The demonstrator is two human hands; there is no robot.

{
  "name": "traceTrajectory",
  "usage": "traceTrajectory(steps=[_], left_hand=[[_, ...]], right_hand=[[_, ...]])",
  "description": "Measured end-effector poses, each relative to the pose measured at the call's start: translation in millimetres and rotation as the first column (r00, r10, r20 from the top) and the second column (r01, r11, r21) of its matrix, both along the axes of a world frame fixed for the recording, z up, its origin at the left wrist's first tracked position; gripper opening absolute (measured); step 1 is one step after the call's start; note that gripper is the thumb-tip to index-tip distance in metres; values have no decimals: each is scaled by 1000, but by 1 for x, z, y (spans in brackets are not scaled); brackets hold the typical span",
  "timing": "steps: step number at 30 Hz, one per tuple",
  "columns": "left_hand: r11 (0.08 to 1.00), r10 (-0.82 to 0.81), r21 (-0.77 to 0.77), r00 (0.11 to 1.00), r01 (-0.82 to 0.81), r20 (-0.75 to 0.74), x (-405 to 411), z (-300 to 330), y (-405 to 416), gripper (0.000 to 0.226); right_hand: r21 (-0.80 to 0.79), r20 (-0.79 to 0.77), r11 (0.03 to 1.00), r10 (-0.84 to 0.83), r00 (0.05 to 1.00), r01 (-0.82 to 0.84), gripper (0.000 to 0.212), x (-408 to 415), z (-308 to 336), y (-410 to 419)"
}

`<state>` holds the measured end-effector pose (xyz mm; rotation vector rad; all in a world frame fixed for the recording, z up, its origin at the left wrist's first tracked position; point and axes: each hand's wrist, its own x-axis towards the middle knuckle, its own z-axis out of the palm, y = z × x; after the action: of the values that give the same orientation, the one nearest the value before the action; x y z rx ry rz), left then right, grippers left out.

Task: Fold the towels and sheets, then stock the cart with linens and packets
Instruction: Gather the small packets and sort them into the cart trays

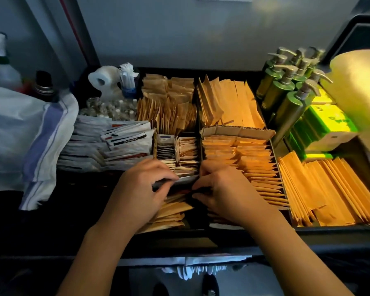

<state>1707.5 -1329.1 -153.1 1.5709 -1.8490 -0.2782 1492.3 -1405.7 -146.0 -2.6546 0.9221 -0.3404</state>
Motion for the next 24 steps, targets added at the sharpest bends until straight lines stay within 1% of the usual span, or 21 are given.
traceTrajectory(steps=[3, 6, 9, 12, 15, 17, 19, 21, 23, 24], left_hand=[[1000, 8, -4, 1000, -8, -13, 0, 0, 3, 16], [1000, -3, -21, 1000, 2, -30, -1, 4, 7, 12], [998, -34, -47, 997, 31, -71, -1, 11, 10, 17], [994, -22, -107, 997, 14, -76, 1, 20, 14, 21], [978, 53, -197, 992, -74, -112, 12, 27, 18, 20], [963, 109, -221, 975, -152, -193, 26, 31, 23, 21], [953, 154, -206, 940, -222, -303, 39, 33, 29, 23], [946, 193, -171, 903, -275, -385, 52, 30, 36, 25], [937, 252, -111, 859, -332, -445, 65, 26, 44, 26], [928, 286, -88, 845, -362, -452, 72, 24, 48, 24]], right_hand=[[-22, 29, 1000, 9, 1000, -8, 15, 2, 0, 1], [-28, 111, 1000, 14, 994, -10, 15, 0, 10, 3], [-54, 204, 999, 6, 979, 5, 14, 0, 27, 2], [-52, 292, 999, 16, 956, -1, 11, 10, 45, 4], [7, 395, 1000, 12, 919, -16, 13, 26, 53, 5], [49, 403, 999, -3, 915, -18, 21, 38, 54, 3], [95, 384, 995, -5, 923, -34, 23, 52, 50, 0], [132, 384, 988, 22, 923, -79, 15, 68, 45, 0], [144, 393, 983, 52, 918, -117, 10, 84, 40, 1], [141, 394, 982, 63, 917, -128, 9, 92, 39, 2]])
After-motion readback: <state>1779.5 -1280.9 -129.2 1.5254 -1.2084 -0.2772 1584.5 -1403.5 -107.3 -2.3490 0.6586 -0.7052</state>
